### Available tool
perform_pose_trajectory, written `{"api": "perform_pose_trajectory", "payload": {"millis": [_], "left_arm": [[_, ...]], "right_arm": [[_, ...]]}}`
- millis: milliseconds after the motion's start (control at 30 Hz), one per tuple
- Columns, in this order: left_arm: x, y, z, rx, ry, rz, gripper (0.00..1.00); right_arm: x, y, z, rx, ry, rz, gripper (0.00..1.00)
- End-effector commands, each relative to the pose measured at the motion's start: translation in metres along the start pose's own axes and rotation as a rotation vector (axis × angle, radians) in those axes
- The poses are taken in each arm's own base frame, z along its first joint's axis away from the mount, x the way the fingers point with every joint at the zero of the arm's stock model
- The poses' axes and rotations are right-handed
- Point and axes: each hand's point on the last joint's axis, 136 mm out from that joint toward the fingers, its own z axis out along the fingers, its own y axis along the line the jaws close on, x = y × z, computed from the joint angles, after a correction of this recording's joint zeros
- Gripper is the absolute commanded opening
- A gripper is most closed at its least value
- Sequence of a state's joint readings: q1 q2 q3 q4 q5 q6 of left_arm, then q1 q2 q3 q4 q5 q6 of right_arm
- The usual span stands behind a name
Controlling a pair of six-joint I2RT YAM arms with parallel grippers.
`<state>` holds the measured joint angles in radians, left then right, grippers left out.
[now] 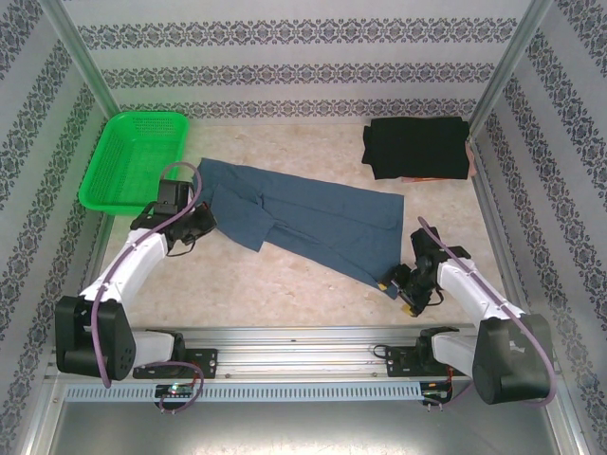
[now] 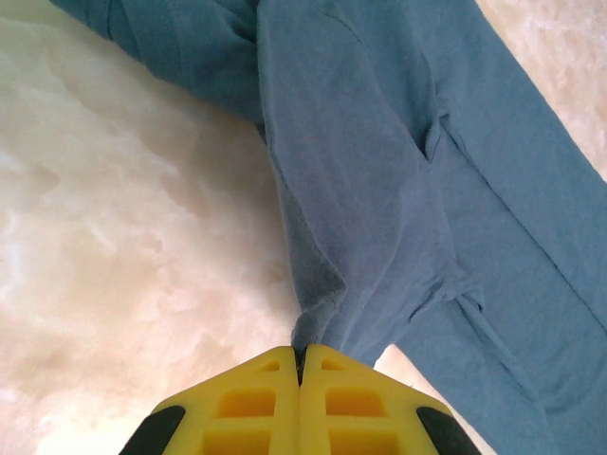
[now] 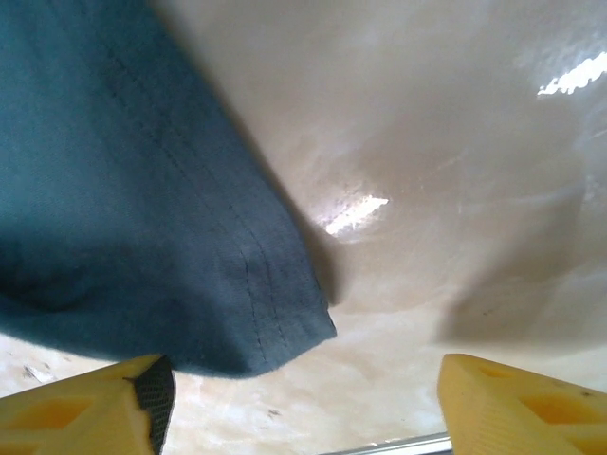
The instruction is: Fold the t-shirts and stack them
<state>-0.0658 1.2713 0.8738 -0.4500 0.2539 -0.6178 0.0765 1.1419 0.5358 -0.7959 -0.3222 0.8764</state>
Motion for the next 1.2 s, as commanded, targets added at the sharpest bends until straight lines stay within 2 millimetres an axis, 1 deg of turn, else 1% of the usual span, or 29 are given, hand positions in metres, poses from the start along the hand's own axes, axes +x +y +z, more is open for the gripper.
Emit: {"api": "perform_pose_trajectory", "payload": {"millis": [0, 133, 233, 300, 367, 433, 533, 633, 800, 933, 1033, 1167], "left_arm": [[0.011, 0.003, -0.006, -0.011, 0.023, -0.008, 0.00], [0.012, 0.004, -0.012, -0.015, 0.013, 0.001, 0.00], [0.015, 0.005, -0.013, -0.016, 0.018, 0.000, 0.00], [0.019, 0.007, -0.014, -0.016, 0.019, -0.004, 0.00], [0.022, 0.011, -0.017, -0.020, 0.016, -0.008, 0.00], [0.027, 0.014, -0.021, -0.028, 0.018, -0.007, 0.00], [0.033, 0.019, -0.030, -0.040, 0.014, -0.011, 0.00], [0.042, 0.028, -0.041, -0.065, 0.005, -0.020, 0.00], [0.059, 0.047, -0.058, -0.117, -0.001, -0.048, 0.00], [0.061, 0.060, -0.081, -0.180, -0.043, -0.070, 0.00], [0.057, 0.060, -0.094, -0.191, -0.073, -0.081, 0.00], [0.048, 0.052, -0.100, -0.176, -0.090, -0.082, 0.00]], "right_arm": [[-0.006, 0.006, 0.008, -0.041, -0.020, 0.070, 0.69], [-0.007, 0.004, 0.009, -0.060, -0.051, 0.115, 0.62], [-0.011, -0.002, 0.014, -0.056, -0.073, 0.156, 0.54], [-0.014, 0.002, 0.019, -0.082, -0.075, 0.175, 0.43], [-0.017, 0.003, 0.021, -0.079, -0.078, 0.181, 0.30], [-0.020, 0.003, 0.019, -0.060, -0.089, 0.175, 0.17], [-0.025, 0.003, 0.013, -0.056, -0.115, 0.171, 0.00], [-0.028, 0.000, 0.002, -0.037, -0.149, 0.150, 0.00], [-0.024, -0.001, -0.007, -0.048, -0.142, 0.127, 0.00], [-0.023, -0.002, -0.023, -0.033, -0.173, 0.096, 0.00], [-0.022, -0.003, -0.033, -0.037, -0.186, 0.092, 0.00], [-0.021, 0.000, -0.039, -0.048, -0.186, 0.069, 0.00]]}}
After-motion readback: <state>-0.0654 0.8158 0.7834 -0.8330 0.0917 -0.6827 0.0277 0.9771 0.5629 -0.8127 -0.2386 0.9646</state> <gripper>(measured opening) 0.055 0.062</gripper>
